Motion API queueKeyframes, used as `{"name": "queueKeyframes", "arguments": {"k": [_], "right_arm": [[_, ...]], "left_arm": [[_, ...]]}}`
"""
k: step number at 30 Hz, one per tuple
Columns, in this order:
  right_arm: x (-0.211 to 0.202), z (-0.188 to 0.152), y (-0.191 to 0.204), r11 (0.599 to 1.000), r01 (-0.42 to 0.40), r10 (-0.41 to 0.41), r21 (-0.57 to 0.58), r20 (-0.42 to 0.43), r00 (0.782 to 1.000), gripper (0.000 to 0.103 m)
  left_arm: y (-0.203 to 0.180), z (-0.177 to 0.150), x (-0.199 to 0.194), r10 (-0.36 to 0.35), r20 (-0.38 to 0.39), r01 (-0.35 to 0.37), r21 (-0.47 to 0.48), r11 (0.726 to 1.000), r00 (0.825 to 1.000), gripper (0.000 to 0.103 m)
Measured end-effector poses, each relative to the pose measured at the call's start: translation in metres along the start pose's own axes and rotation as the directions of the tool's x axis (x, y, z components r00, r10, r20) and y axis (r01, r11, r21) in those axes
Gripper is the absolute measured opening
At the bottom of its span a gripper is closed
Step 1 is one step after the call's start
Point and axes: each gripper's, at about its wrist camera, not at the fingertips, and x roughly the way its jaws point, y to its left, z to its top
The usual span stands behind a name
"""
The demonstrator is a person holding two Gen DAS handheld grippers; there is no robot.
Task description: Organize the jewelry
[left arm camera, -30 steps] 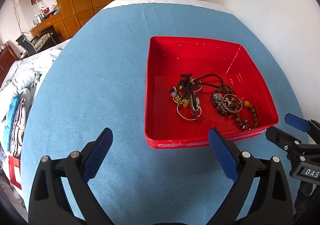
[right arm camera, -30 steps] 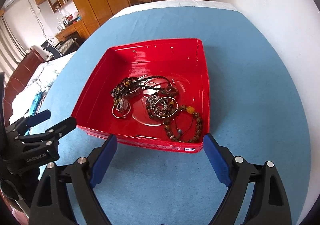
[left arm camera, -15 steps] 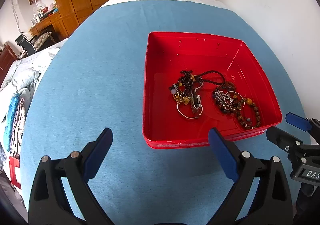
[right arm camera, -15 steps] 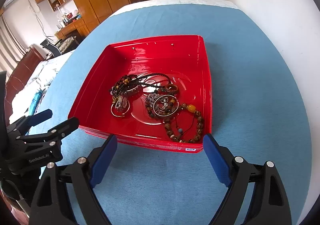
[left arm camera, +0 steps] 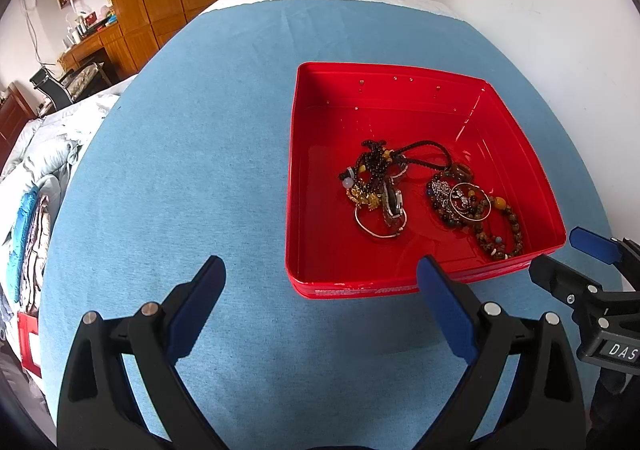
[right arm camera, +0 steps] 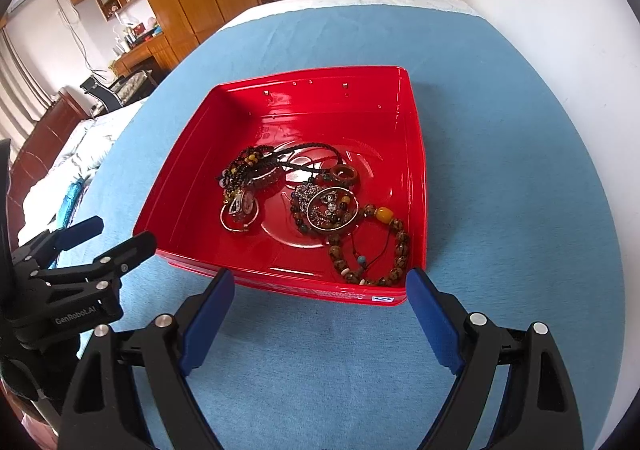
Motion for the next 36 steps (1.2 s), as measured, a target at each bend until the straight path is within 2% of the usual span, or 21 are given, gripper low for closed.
{"name": "queueKeyframes", "arguments": {"k": [36], "right_arm": [[-0.0006, 0.0001, 0.0, 1.0, 0.001, -0.001, -0.001, -0.001, 1.0, 0.088]], "left_arm": [[-0.0008, -0.0006, 0.0004, 0.007, -0.002, -0.007, 0.001, 1.0, 1.0, 0.096]]}}
